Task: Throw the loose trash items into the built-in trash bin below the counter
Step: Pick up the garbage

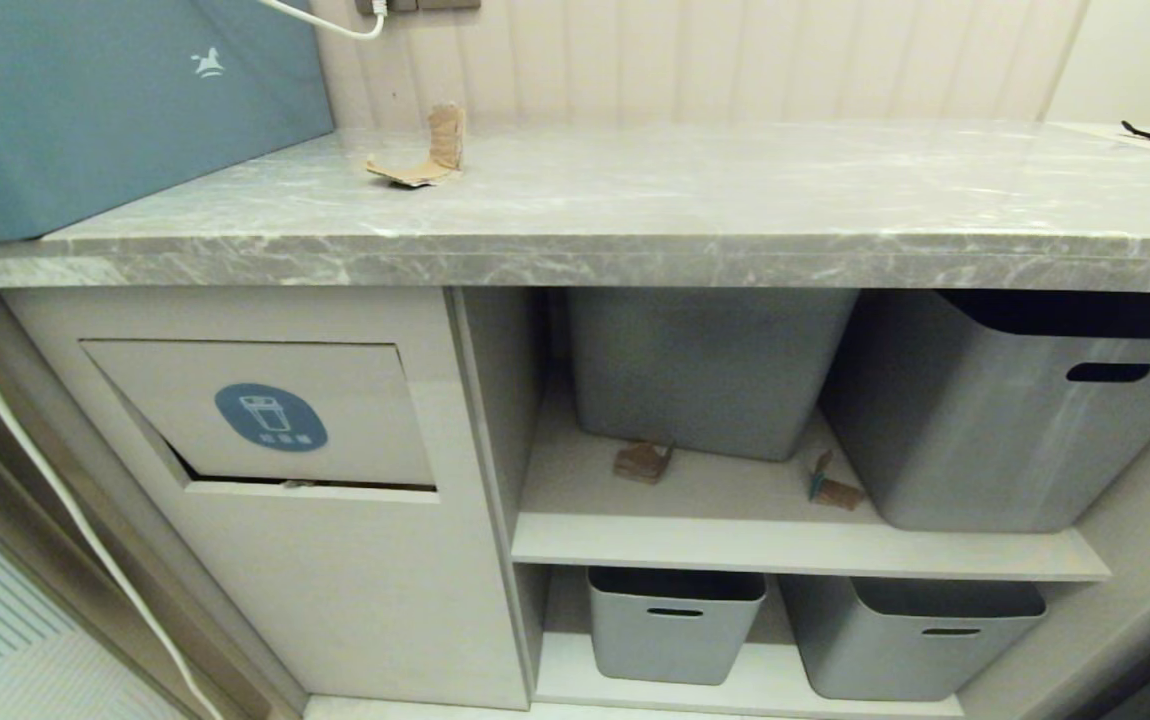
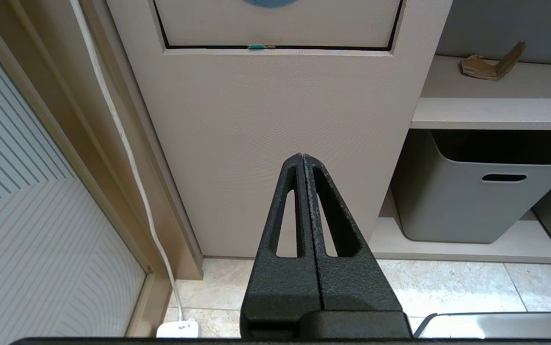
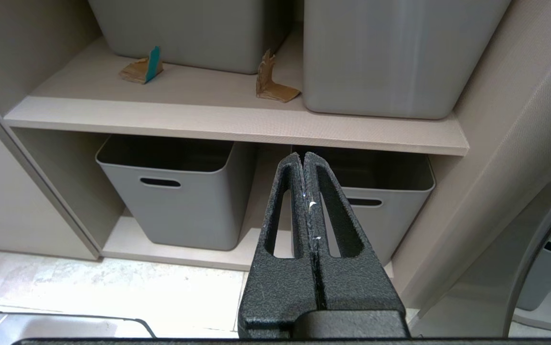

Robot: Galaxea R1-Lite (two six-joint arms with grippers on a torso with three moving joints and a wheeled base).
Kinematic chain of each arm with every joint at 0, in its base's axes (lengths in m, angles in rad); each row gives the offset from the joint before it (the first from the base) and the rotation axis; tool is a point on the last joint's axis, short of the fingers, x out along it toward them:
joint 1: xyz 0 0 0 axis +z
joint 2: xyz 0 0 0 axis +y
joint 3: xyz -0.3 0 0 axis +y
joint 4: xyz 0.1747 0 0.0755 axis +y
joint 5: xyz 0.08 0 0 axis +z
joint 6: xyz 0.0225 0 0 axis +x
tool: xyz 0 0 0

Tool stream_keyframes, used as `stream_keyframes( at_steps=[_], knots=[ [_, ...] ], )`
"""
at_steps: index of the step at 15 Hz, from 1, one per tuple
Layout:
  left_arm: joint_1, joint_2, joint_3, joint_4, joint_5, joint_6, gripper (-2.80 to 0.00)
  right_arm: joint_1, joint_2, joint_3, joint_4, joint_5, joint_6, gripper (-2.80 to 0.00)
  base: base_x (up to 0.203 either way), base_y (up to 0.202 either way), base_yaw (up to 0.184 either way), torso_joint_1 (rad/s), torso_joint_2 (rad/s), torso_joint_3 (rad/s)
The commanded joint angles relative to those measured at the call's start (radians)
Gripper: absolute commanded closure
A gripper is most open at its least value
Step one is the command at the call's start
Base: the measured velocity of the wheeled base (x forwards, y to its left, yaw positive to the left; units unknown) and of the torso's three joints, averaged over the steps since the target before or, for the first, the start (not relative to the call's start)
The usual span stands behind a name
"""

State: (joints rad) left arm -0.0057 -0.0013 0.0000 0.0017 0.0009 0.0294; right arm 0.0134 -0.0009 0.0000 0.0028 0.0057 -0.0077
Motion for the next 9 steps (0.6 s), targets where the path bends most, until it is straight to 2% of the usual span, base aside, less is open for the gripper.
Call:
stream_keyframes(
  at_steps=[1,7,9],
  knots=[
    [0.0,0.001,0.0,0.0,-0.001,0.0,0.0,0.0,0.001,0.0,0.0,0.0,0.0,0.0,0.0,0.0,0.0,0.0,0.0,0.0],
    [0.0,0.001,0.0,0.001,0.001,-0.003,0.0,0.0,0.001,0.0,0.0,0.0,-0.002,0.0,0.0,0.0,0.0,0.0,0.0,0.0],
    [0.0,0.001,0.0,0.0,0.001,-0.003,0.0,0.0,0.001,0.0,0.0,0.0,0.0,0.0,0.0,0.0,0.0,0.051,-0.19,-0.143]
  ],
)
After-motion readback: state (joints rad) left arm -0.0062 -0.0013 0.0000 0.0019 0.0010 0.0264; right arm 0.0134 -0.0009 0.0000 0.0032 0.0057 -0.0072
